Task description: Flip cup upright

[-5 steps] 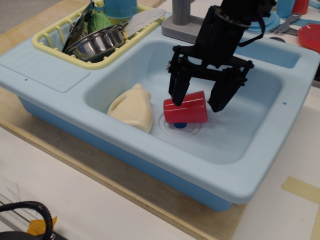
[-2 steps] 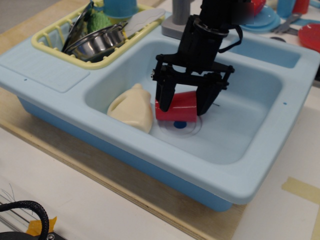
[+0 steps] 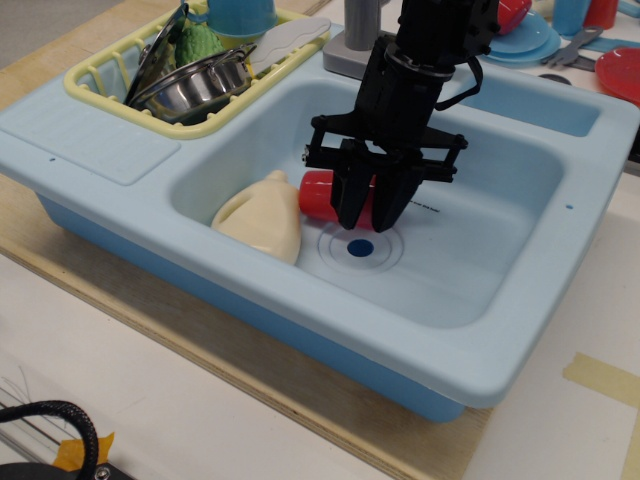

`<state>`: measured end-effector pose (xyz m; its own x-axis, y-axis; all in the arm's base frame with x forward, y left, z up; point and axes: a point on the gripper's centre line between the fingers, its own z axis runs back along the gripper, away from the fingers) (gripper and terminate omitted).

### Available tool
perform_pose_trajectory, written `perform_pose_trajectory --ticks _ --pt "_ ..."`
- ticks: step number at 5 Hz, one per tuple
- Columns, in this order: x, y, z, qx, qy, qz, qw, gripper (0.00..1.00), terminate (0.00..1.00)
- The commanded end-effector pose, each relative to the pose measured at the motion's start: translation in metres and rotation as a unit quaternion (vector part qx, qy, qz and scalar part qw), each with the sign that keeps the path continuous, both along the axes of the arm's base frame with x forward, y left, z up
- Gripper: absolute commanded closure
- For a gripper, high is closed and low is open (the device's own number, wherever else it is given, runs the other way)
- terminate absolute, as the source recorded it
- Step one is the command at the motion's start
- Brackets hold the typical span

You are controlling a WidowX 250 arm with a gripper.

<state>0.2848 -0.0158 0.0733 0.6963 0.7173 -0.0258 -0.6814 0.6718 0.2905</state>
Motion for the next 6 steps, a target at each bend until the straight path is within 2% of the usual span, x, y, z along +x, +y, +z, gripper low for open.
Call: perform_pose_trajectory --ticks 1,2,3,4,5,6 --pt "0.010 -0.003 0.029 0.006 -0.056 -0.011 0.9984 1.00 0.00" --pt "0.016 -0.007 0.044 0.018 -0.095 -0.013 0.9952 1.00 0.00" --pt "0.020 -0.012 0.052 -0.002 -0.134 -0.023 0.9907 1.00 0.00" --pt "0.017 -0.019 0.058 -0.072 -0.160 -0.003 0.9845 1.00 0.00" --pt "0.009 -0.029 0.062 -0.161 -0.123 0.033 0.9787 1.00 0.00" --pt "0.004 -0.036 0.059 -0.202 -0.080 0.071 0.9737 1.00 0.00"
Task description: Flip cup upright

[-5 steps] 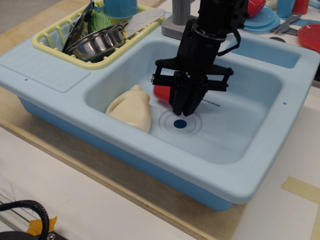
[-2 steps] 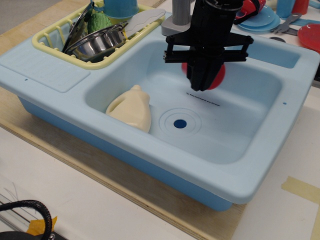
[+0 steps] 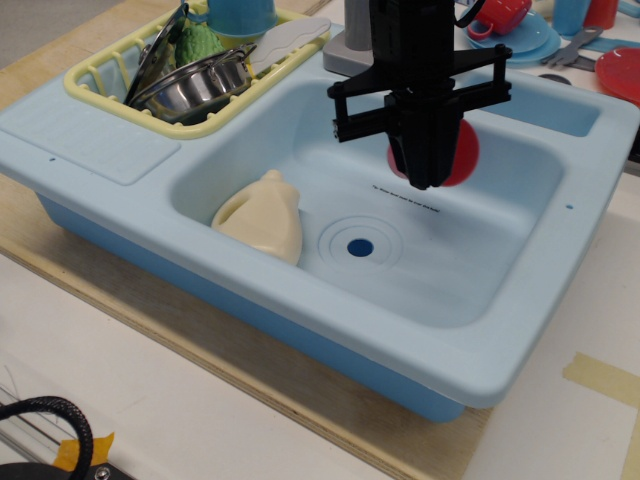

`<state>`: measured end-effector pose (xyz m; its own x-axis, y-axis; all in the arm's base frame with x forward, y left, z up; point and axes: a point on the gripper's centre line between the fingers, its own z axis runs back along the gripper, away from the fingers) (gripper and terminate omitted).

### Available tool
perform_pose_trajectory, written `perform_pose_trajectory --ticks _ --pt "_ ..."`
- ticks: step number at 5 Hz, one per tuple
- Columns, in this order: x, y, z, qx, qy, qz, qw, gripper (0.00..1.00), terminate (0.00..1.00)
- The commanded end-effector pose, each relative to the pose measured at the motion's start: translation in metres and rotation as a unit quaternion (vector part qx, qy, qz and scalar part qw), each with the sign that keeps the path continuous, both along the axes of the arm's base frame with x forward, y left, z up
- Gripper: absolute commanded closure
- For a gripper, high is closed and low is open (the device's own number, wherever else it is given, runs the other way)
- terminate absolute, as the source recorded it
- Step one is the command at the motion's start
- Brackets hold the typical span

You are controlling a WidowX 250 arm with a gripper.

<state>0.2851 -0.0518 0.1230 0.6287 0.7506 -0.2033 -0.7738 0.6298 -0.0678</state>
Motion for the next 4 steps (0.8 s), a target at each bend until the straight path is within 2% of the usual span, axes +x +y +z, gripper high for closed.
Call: perform_pose_trajectory --ticks 1,2,3,4 --pt "-0.005 -0.008 0.007 -0.077 0.046 0.068 0.9936 1.00 0.00" --pt "-0.006 -0.010 0.000 -0.140 0.066 0.097 0.9831 1.00 0.00" --pt "-0.007 -0.010 -0.014 -0.207 0.083 0.118 0.9677 1.00 0.00" --pt "-0.007 -0.008 -0.021 -0.244 0.055 0.114 0.9615 1.00 1.00"
